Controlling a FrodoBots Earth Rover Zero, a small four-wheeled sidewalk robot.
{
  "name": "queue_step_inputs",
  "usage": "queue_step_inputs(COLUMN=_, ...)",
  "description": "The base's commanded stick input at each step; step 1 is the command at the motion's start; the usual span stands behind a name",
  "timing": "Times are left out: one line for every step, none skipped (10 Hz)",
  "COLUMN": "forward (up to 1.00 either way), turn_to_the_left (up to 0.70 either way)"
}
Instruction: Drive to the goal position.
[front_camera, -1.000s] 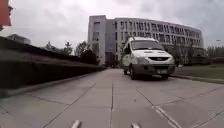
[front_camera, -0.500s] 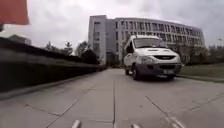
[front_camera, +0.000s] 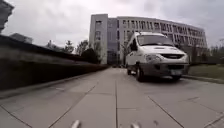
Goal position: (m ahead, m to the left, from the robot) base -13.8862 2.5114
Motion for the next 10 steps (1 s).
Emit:
queue_step_inputs(forward=0.85, turn_to_the_left=0.00)
queue_step_inputs(forward=0.85, turn_to_the_left=0.00)
queue_step_inputs(forward=0.85, turn_to_the_left=0.00)
queue_step_inputs(forward=0.85, turn_to_the_left=0.00)
queue_step_inputs(forward=0.85, turn_to_the_left=0.00)
queue_step_inputs(forward=0.85, turn_to_the_left=0.00)
queue_step_inputs(forward=0.85, turn_to_the_left=0.00)
queue_step_inputs(forward=0.85, turn_to_the_left=0.00)
queue_step_inputs(forward=0.85, turn_to_the_left=0.00)
queue_step_inputs(forward=0.85, turn_to_the_left=0.00)
